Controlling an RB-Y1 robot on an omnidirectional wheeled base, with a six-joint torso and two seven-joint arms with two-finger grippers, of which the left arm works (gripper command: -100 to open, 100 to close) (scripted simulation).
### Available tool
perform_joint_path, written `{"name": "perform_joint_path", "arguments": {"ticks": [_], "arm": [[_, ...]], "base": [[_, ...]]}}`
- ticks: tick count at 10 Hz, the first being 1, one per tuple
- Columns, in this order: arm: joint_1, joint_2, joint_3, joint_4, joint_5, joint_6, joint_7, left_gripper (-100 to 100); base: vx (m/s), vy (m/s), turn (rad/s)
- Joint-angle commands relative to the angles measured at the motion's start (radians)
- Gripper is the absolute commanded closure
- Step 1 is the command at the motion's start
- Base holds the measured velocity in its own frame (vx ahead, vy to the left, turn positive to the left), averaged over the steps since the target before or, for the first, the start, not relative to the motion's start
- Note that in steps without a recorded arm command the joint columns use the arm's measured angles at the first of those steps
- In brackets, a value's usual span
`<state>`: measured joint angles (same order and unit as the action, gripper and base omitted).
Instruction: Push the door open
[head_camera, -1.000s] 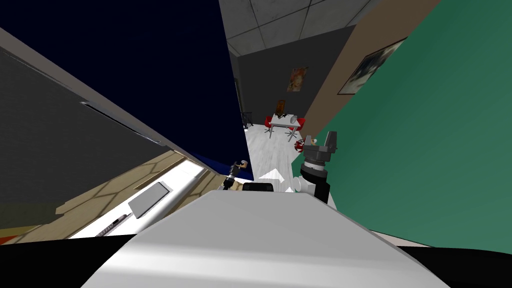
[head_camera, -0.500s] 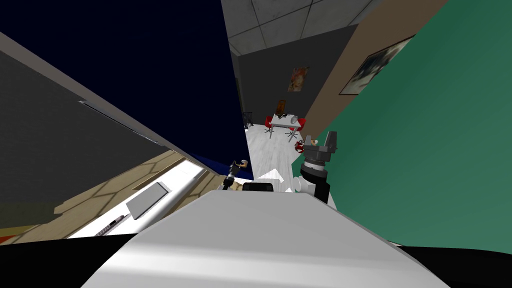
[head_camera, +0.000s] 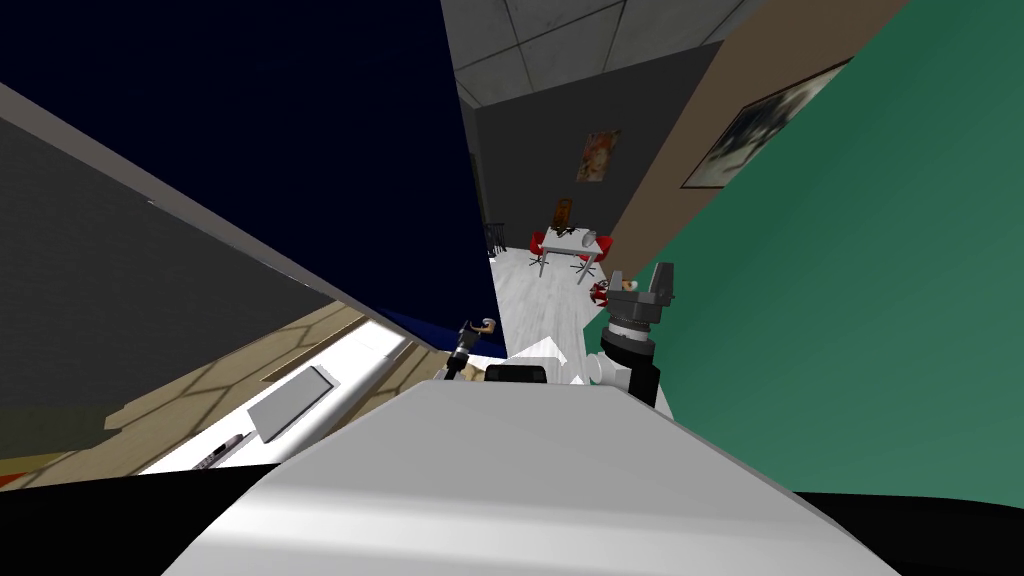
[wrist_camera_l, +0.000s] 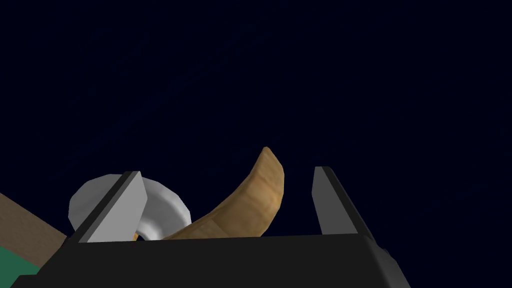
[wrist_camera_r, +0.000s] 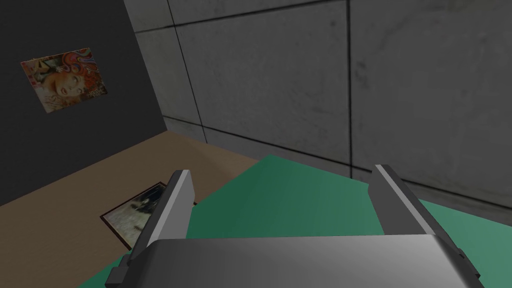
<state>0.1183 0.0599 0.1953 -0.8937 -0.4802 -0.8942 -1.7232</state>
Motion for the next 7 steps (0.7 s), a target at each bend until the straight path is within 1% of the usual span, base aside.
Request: {"name": "perform_joint_path", "arguments": {"ticks": [1, 2, 3, 6, 7], "arm": [[-0.017, 0.008, 0.006, -0.004, 0.026, -0.003, 0.050, 100], [-0.017, 0.008, 0.006, -0.004, 0.026, -0.003, 0.053, 100], [-0.026, 0.010, 0.006, 0.006, 0.044, -0.001, 0.093, 100], [-0.026, 0.010, 0.006, 0.006, 0.044, -0.001, 0.095, 100], [-0.035, 0.011, 0.005, 0.015, 0.062, 0.001, 0.136, 100]], "base": [[0.027, -0.015, 0.011], [0.025, -0.014, 0.001], [0.034, -0.017, 0.009], [0.019, -0.006, 0.000], [0.013, -0.003, 0.003]]}}
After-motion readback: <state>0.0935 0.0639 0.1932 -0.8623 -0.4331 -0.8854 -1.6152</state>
